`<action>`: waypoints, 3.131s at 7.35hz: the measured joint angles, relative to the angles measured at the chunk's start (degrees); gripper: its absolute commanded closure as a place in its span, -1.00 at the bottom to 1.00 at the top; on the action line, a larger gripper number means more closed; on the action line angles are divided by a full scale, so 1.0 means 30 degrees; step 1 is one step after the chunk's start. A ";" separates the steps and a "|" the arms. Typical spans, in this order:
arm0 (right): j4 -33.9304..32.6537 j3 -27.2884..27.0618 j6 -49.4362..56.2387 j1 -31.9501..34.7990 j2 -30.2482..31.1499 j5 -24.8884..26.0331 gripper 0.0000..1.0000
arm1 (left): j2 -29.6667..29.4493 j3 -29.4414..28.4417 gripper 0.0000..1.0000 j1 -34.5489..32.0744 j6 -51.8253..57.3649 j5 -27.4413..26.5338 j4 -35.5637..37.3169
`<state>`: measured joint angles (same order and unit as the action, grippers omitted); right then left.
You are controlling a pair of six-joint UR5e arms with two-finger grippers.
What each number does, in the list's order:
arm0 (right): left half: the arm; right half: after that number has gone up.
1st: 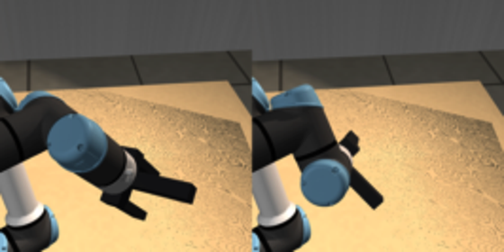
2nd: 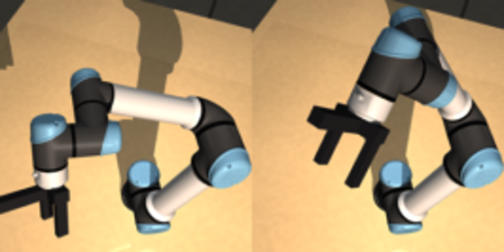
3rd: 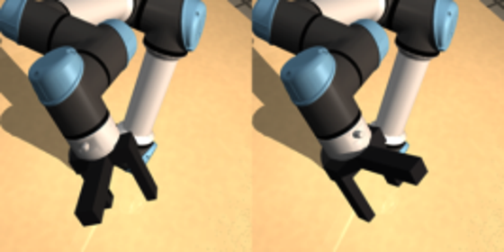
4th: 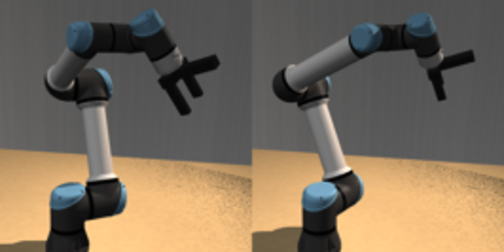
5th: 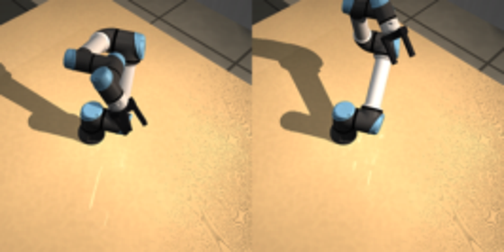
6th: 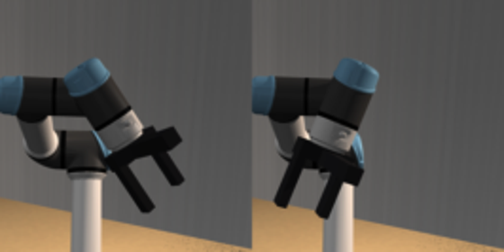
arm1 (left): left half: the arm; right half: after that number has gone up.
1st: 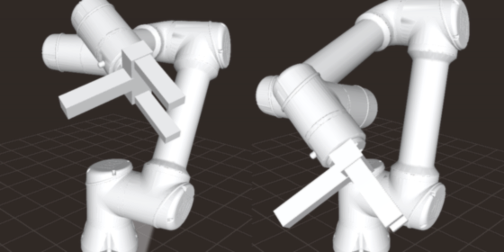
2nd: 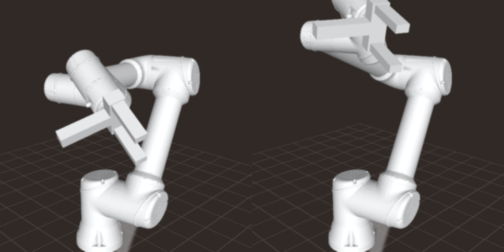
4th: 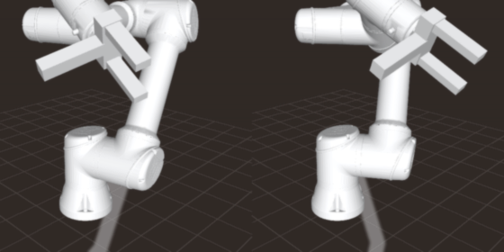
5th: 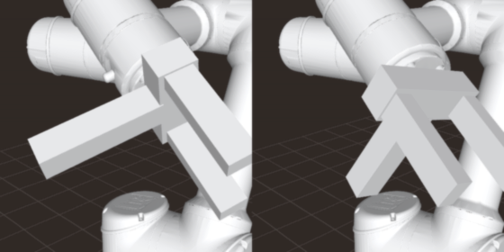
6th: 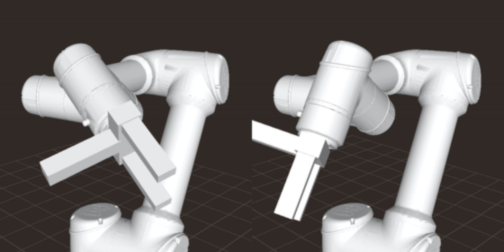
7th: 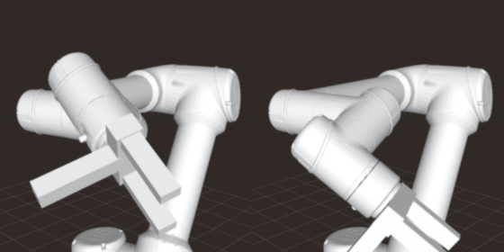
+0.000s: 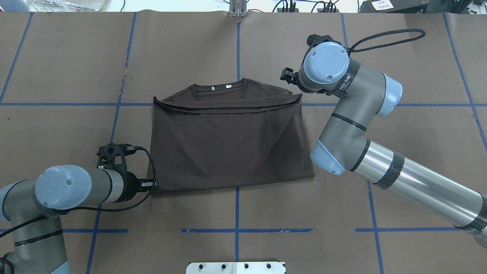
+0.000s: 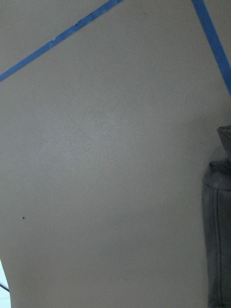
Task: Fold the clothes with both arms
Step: 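Move the left gripper to the folded shirt's side edge nearest it, then grasp the side edge with the left gripper and drag it farther from the robot, then hold the shirt edge with the left gripper while the right gripper approaches the shirt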
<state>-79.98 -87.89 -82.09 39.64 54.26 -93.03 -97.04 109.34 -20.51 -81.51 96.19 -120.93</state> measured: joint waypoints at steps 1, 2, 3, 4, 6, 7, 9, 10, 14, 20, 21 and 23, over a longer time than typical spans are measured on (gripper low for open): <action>-0.0001 0.0003 0.0001 -0.0001 0.0028 -0.0007 -1.00 | 0.0001 0.0003 1.00 0.0140 0.0007 -0.0005 -0.0003; -0.0001 0.0008 0.0001 -0.0001 0.0037 -0.0012 -1.00 | 0.0010 0.0016 1.00 0.0199 0.0016 -0.0010 -0.0003; -0.0001 0.0013 0.0001 -0.0001 0.0045 -0.0014 -1.00 | 0.0049 0.0061 1.00 0.0195 0.0081 -0.0006 0.0007; -0.0001 0.0016 0.0001 -0.0001 0.0046 -0.0014 -1.00 | 0.0164 0.0117 1.00 0.0088 0.0480 0.0036 0.0034; -0.0001 0.0019 0.0032 -0.0001 0.0066 -0.0015 -1.00 | 0.0286 -0.0316 1.00 -0.1607 0.3647 0.0095 0.0058; 0.0005 0.0021 0.0027 -0.0001 0.0067 -0.0015 -1.00 | 0.0158 -0.1315 1.00 -0.3255 0.5798 0.0127 -0.0012; 0.0024 0.0005 0.0006 -0.0015 0.0067 -0.0015 -1.00 | -0.2120 -0.4918 1.00 -0.6603 0.9145 0.0197 -0.0081; 0.0021 0.0001 0.0003 -0.0013 0.0067 -0.0015 -1.00 | -0.4210 -0.7734 1.00 -0.8081 1.0400 0.0229 -0.0347; -0.0001 -0.0178 -0.0130 -0.0053 -0.0041 -0.0034 -1.00 | -1.2106 -1.9449 -0.99 -1.0949 1.2392 0.0265 -0.4086; 0.2362 0.4313 -0.2737 -0.1300 -0.3949 0.0679 -0.97 | -1.0096 -1.6104 -1.00 -1.1144 1.3978 0.2018 -0.5004; 0.2818 0.5743 -0.2901 -0.1808 -0.5014 0.1258 -0.72 | -1.0018 -1.5923 -1.00 -1.1135 1.3965 0.2049 -0.5009; 0.3048 0.7551 -0.2978 -0.2564 -0.6248 0.1928 -0.38 | -0.9948 -1.5856 -1.00 -1.1124 1.3957 0.2066 -0.4994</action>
<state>-70.83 -65.24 -91.03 31.95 35.52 -87.25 -126.88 61.77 -53.88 -39.64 102.39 -135.91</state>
